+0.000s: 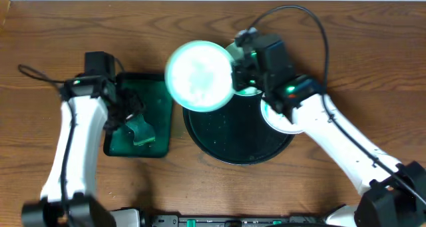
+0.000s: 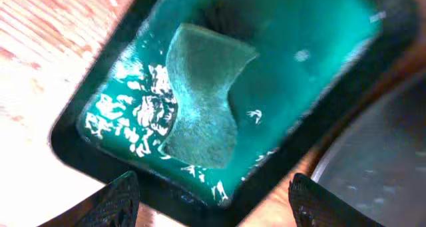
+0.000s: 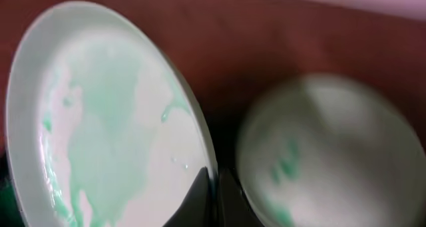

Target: Clean dirty plates on tray and stack at the side

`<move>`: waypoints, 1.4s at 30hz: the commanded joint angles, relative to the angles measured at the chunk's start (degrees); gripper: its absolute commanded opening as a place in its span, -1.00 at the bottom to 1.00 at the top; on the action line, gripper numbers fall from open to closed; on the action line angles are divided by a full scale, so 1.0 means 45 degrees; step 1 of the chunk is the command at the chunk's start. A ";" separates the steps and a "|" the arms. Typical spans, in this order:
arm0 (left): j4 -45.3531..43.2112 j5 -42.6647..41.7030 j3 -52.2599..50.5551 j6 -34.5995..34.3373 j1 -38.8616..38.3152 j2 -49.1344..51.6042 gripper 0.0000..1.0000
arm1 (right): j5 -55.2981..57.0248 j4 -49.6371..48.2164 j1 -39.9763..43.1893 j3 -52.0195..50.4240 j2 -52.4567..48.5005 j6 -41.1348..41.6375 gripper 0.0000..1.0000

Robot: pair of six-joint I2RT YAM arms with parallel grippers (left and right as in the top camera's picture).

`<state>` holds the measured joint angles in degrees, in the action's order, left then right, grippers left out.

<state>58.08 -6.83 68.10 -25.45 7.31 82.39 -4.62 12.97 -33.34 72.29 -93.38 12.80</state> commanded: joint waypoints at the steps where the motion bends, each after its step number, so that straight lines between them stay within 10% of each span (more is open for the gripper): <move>1: 0.0364 -0.0986 0.0656 0.0029 0.0573 -0.1491 0.46 | 0.1734 -0.1501 -0.1171 0.0204 -0.0729 -0.0005 -0.97; 15: 0.1001 -0.0903 0.0661 0.0083 0.1423 -0.6373 0.48 | 0.6805 -0.7936 -0.4512 0.0204 -0.3045 -0.6280 -0.98; 27: 0.1039 -0.0865 0.0661 0.0083 0.1423 -0.6246 0.48 | 1.0564 -1.1166 -0.6266 0.0199 -0.2890 -1.1842 -0.98; 42: 0.1093 -0.0865 0.0661 0.0078 0.1423 -0.5838 0.48 | 1.1171 -1.2517 -0.6693 0.0199 -0.2890 -1.3056 -0.98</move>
<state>62.83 -11.64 69.93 -25.45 13.45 56.10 44.75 -42.78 -62.85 72.55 -108.57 -45.15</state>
